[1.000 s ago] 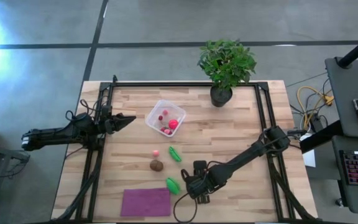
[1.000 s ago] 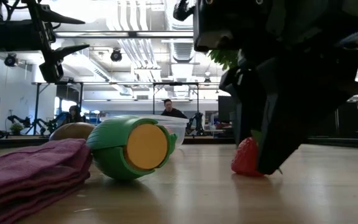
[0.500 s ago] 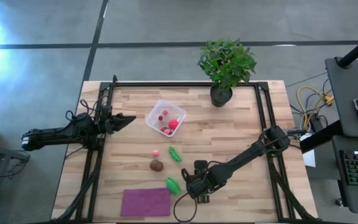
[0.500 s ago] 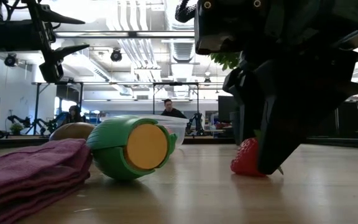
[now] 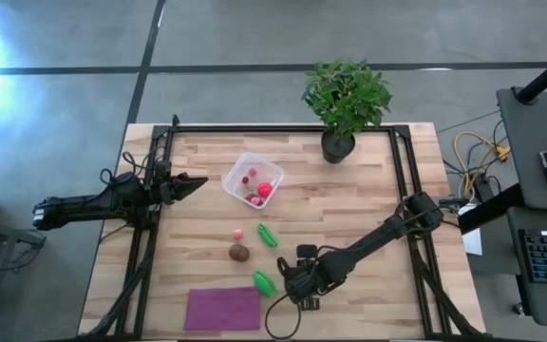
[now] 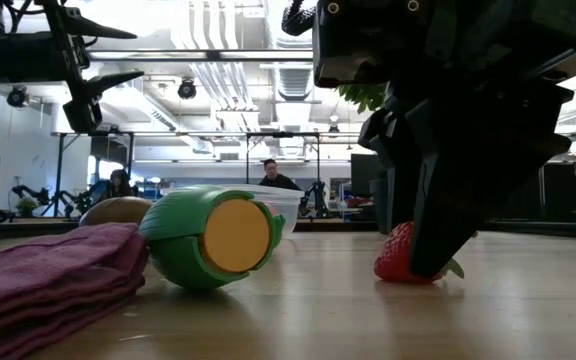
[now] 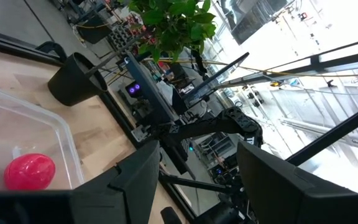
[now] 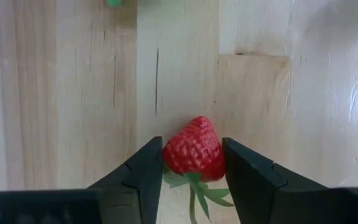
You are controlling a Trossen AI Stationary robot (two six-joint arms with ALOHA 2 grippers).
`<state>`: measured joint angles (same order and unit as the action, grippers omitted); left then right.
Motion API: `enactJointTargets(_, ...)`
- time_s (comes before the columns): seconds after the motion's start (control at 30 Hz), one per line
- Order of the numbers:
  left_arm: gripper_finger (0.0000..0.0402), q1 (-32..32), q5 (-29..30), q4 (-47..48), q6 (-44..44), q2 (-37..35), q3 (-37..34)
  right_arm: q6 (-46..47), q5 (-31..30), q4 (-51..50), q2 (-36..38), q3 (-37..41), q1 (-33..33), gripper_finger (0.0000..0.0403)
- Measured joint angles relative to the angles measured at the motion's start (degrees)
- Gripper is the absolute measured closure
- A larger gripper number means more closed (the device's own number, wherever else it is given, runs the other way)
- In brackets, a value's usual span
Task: Pick and placing Produce into tupperware
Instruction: Put the strawberry into the transparent bin
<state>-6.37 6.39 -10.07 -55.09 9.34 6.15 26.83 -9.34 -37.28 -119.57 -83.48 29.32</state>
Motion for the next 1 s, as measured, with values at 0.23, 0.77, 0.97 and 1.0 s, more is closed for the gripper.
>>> enactJointTargets(0.23, 0.0201, 0.0, 0.0, 0.0, 0.0, 0.0, 0.0, 0.2, -2.2, -2.9, 0.0, -3.5, -0.3, 0.0255)
enactJointTargets(0.77, 0.0201, 0.0, 0.0, 0.0, 0.0, 0.0, 0.0, -5.3, -6.0, -10.3, 1.8, -25.0, -24.0, 0.0255)
enactJointTargets(0.97, 0.0201, 0.0, 0.0, 0.0, 0.0, 0.0, 0.0, -11.0, -3.6, -7.5, 1.6, -24.7, -32.6, 0.0255)
enactJointTargets(1.0, 0.0201, 0.0, 0.0, 0.0, 0.0, 0.0, 0.0, -11.9, -3.0, -7.4, 1.4, -24.7, -33.2, 0.0255)
